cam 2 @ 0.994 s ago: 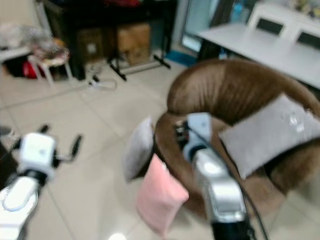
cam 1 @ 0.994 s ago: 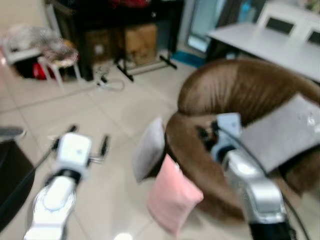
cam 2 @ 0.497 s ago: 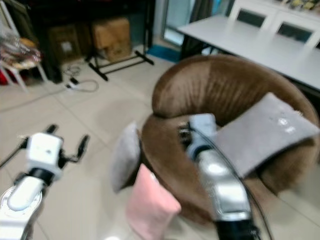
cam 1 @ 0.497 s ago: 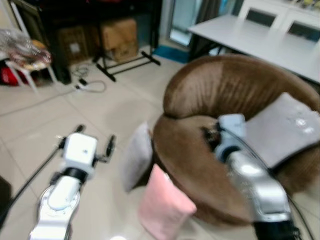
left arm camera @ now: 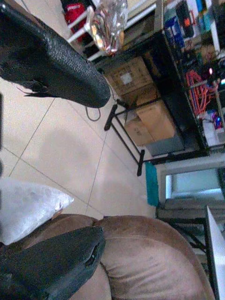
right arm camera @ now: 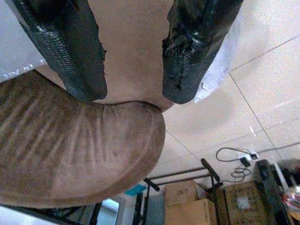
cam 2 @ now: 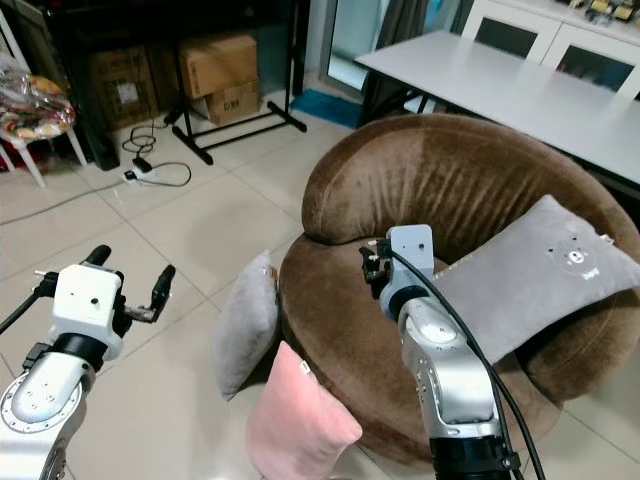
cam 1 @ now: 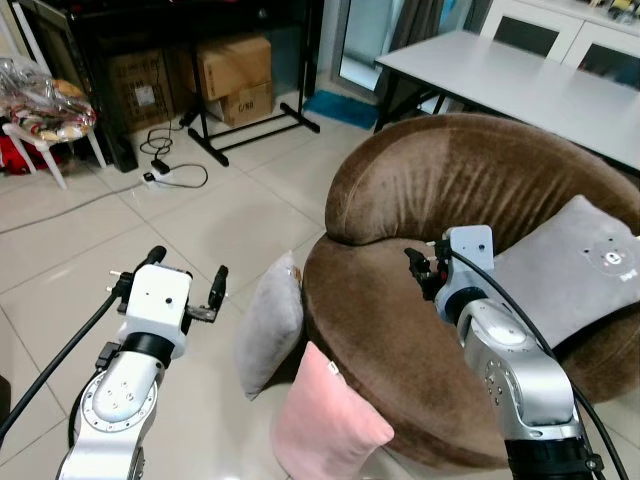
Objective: Move the pillow to the sofa from floor
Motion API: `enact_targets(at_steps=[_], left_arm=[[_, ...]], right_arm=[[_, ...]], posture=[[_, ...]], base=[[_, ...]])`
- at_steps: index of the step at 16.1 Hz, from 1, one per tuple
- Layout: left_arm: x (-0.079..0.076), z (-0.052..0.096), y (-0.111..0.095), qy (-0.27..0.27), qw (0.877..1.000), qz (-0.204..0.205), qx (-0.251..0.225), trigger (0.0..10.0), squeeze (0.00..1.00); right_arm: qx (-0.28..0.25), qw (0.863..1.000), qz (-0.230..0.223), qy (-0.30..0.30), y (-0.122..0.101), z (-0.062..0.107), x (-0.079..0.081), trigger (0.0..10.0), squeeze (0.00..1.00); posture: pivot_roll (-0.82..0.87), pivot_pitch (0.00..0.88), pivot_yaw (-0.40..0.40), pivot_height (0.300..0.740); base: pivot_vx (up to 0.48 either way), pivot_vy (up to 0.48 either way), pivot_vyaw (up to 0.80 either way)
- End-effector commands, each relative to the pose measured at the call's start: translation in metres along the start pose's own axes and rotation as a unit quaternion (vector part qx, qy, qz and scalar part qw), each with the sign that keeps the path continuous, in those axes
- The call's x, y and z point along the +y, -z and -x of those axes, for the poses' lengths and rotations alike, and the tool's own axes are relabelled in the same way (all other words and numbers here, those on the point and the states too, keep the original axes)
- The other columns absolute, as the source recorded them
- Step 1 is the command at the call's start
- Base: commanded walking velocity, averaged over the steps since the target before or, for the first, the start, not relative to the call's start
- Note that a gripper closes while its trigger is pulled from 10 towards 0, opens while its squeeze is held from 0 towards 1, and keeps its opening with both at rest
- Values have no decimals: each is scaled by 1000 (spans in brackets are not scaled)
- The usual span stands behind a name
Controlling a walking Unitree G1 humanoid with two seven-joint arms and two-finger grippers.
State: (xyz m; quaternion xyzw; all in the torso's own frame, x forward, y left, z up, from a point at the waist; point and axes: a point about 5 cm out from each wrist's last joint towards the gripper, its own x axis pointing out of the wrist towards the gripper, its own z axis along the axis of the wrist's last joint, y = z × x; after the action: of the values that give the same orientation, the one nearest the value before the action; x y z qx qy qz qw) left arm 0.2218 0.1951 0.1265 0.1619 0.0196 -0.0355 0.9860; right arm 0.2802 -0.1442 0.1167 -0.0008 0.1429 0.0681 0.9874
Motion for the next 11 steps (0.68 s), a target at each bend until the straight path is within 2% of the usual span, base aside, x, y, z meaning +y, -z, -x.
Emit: enact_targets(at_steps=[1,11], left_arm=[[0,0,1,-3,1000,-2,3,10000,0],[1,-1,3,-13,1000,2,6,10000,0]], right_arm=[[-1,1000,4,7,1,0,-3,10000,0],[-3,1000,8,2,-1,-1,-1,10000,0]], posture=[[-54,0,-86,680],[-52,0,-92,575]], base=[[0,0,0],[0,0,0]])
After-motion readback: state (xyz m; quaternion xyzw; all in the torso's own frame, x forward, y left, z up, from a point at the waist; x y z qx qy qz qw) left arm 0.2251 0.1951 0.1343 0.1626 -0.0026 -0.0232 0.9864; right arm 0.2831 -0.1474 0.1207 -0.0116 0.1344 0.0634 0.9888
